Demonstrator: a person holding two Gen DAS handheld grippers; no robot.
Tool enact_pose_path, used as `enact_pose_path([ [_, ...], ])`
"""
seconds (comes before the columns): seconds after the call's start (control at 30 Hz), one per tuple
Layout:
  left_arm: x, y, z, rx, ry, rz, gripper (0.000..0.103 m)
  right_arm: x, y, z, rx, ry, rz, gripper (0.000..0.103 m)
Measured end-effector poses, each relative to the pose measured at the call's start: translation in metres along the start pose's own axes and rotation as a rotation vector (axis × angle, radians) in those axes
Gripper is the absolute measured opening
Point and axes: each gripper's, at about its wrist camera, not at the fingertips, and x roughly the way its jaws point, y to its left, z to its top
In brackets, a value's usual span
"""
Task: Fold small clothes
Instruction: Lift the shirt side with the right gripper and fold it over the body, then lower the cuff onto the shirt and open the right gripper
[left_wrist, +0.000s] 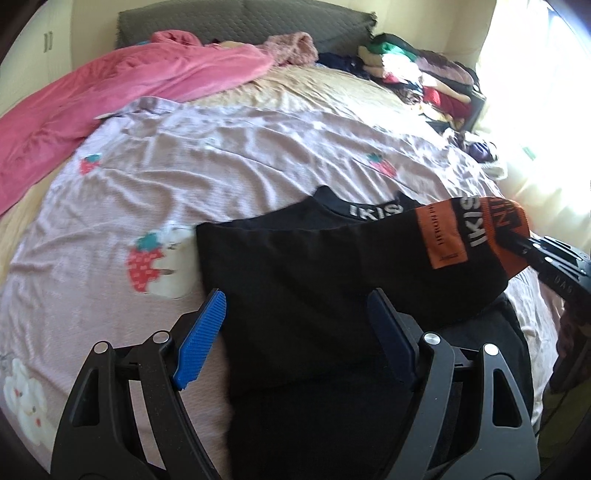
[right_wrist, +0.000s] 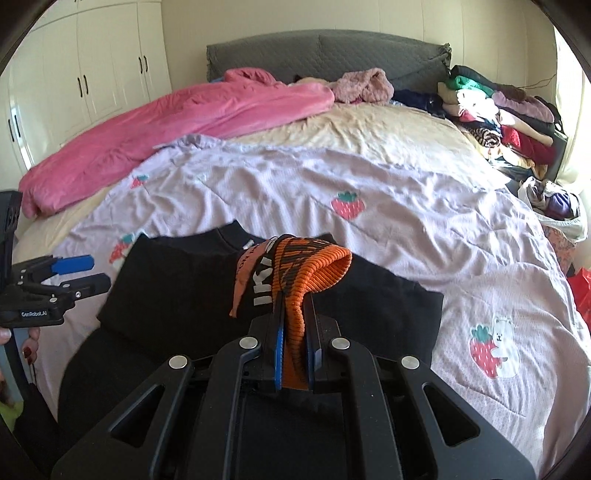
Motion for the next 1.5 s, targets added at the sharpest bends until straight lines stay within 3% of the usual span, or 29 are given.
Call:
enact_pose_path([
  [0.4, 0.051, -0.012, -0.006, 0.04, 0.096, 0.014, 0.068, 0.022, -0.013, -0.016, 0.023, 0.066, -0.03, 0.013],
  [0.67, 0.058, -0.009, -0.013, 0.018, 0.107, 0.018, 0.067, 0.027, -0.04, -0.027, 0.109, 0.076, -0.045, 0.04],
  [0.97, 0.056, -0.003, -0.015, 0.019, 0.102, 0.021, 0.06, 0.056, -0.054, -0.03, 0.162, 0.154, -0.038, 0.05],
  [1.03, 0.056, -0.002, -0.016, 0.015, 0.103, 0.022, 0.06, 0.07, -0.055, -0.031, 0.172, 0.185, -0.04, 0.05],
  [1.07, 0.056, -0.002, -0.016, 0.015, 0.104, 0.022, 0.06, 0.075, -0.055, -0.032, 0.178, 0.202, -0.04, 0.037],
  [1.13, 0.056, -0.002, -0.017, 0.021, 0.104, 0.025, 0.06, 0.082, -0.048, -0.032, 0.17, 0.213, 0.037, 0.011],
  [1.37, 0.055, -0.003, -0.018, 0.019, 0.102, 0.022, 0.059, 0.05, -0.028, -0.019, 0.024, 0.092, -0.081, 0.011],
  [1.5, 0.055, -0.002, -0.018, 0.015, 0.104, 0.024, 0.059, 0.066, -0.033, -0.022, 0.016, 0.161, -0.143, 0.017],
])
